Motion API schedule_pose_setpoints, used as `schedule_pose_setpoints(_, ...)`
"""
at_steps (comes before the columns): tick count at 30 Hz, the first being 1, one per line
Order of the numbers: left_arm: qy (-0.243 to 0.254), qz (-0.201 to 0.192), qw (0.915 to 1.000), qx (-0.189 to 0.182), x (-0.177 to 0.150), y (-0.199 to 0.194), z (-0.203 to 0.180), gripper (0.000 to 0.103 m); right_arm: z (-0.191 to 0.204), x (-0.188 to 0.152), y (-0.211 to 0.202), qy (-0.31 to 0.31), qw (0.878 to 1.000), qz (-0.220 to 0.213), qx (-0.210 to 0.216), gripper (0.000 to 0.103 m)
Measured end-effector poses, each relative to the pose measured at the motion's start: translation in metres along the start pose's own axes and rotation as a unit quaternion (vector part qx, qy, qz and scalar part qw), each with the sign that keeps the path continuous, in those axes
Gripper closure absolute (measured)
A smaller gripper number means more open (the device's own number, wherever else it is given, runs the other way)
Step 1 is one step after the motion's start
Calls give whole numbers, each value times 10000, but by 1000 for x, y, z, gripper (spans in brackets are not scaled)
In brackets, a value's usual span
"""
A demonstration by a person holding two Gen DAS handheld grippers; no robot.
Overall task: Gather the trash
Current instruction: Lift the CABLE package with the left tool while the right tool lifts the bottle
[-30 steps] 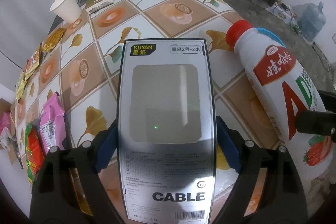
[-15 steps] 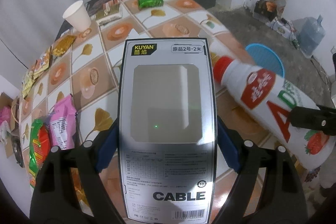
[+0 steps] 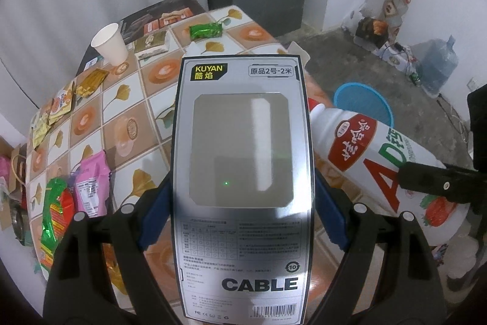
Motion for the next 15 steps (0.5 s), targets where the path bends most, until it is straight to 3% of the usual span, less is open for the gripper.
schedule_pose_setpoints(15, 39, -158, 9989, -440, 17, -18, -45, 23, -19, 8, -54, 185, 9982, -563, -24, 42)
Point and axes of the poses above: each gripper's, at about its wrist camera, not at the fingertips, and y roughly the way its jaws point, z to its left, x to its top, the point moved 4 cm from there along y, roughly the way its jaws point, and after that the axes turned 9 degrees about -y, right-handed, at the moved point
